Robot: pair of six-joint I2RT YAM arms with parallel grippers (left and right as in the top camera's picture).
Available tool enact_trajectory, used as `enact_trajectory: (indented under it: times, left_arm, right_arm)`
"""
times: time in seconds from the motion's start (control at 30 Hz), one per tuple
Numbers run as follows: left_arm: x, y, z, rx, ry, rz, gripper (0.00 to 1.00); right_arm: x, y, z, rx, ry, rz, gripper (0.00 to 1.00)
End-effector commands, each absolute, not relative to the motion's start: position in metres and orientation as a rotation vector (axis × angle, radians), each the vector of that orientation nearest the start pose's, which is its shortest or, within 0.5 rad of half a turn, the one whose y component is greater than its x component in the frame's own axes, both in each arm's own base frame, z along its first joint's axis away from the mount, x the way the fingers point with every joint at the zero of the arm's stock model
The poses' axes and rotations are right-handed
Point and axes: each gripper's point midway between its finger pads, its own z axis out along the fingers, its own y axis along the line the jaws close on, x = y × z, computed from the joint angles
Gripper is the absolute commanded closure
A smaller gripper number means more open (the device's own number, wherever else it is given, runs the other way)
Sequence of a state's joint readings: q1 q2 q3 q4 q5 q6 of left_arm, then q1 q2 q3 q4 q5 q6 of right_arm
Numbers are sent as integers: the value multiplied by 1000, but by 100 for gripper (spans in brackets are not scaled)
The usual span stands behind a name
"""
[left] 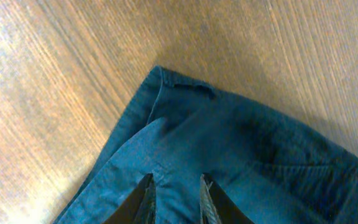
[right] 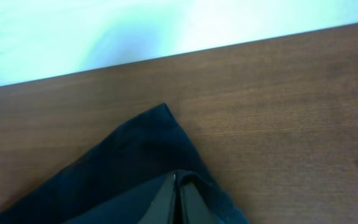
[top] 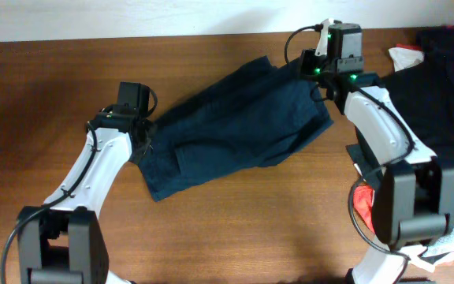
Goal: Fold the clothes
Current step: 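Lift the near edge with both grippers and fold it toward the far edge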
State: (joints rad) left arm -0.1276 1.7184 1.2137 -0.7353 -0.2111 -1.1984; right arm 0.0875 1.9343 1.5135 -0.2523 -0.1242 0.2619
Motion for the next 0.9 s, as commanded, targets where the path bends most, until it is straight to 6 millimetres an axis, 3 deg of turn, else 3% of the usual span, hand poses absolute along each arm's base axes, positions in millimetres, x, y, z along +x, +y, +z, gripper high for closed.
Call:
enact_trajectory:
  times: [0.0,0.07,0.23,0.37,0.4,0.43,0.5,0.53,0.57,0.67,0.73,0.87]
  left_arm:
    - [383,-8,68,-1459,2340,-5,77]
    - [383,-8,64,-1461,2348,5,84]
    - [382,-8,62,-1436,2370,17,84]
    - [390,-8,65,-1427,2342,-5,71]
    - [392,-7,66,-1424,2331,-11,66]
    - [397,-7,68,-1417,2312,-21,60]
    - [402,-8,70,-1378,2314,-36,55]
    - [403,-8,70,-1358,2323,-34,55]
    - [402,-8,69,-1335,2341,-25,55]
    - [391,-12,64,-1292,2427,-9,52]
    - [381,-21,60,-1247,2522,-31,51]
    - [361,-25,50,-1228,2627,-16,35]
  right_arm:
    - [564,69,163,132,2216,309,96]
    - [571,77,166,114,2181,319,96]
    - [585,92,192,76,2054,345,96]
    - [588,98,198,66,2027,348,95]
    - [588,98,198,66,2028,348,89]
    - [588,98,198,67,2028,347,64]
    - [589,97,195,69,2031,343,33]
    - [589,97,192,71,2038,342,7]
    - [587,95,188,75,2056,338,1]
    - [574,85,163,104,2170,307,1]
    - [554,78,136,128,2308,285,1]
    - [506,64,94,178,2571,237,1]
